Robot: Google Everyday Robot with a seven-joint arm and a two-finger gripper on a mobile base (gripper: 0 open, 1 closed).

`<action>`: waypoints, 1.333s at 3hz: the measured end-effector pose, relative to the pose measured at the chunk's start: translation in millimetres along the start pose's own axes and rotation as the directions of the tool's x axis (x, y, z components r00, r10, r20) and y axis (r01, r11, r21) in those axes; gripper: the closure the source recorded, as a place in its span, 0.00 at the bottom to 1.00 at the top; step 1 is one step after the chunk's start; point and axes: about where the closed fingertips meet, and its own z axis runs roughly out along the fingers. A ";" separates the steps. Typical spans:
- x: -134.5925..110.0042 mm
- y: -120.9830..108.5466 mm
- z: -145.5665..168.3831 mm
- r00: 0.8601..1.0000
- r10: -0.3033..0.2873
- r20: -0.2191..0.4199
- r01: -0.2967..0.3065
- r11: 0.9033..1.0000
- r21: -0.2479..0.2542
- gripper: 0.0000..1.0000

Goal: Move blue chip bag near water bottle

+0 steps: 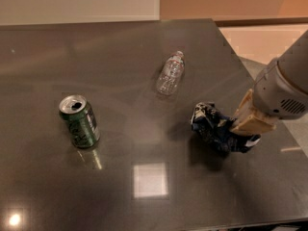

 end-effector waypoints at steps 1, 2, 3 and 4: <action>-9.9 -45.7 -14.4 0.998 0.036 0.057 -0.040 0.997 0.060 1.00; -19.1 -90.9 -19.6 0.993 0.046 0.107 -0.057 0.993 0.104 1.00; -27.5 -127.9 -15.3 0.990 0.036 0.137 -0.056 0.988 0.145 1.00; -29.7 -154.3 -5.1 0.987 0.027 0.160 -0.056 0.983 0.177 0.82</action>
Offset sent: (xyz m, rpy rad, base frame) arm 0.1484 -0.0238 0.0488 0.1336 -0.1847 -0.1052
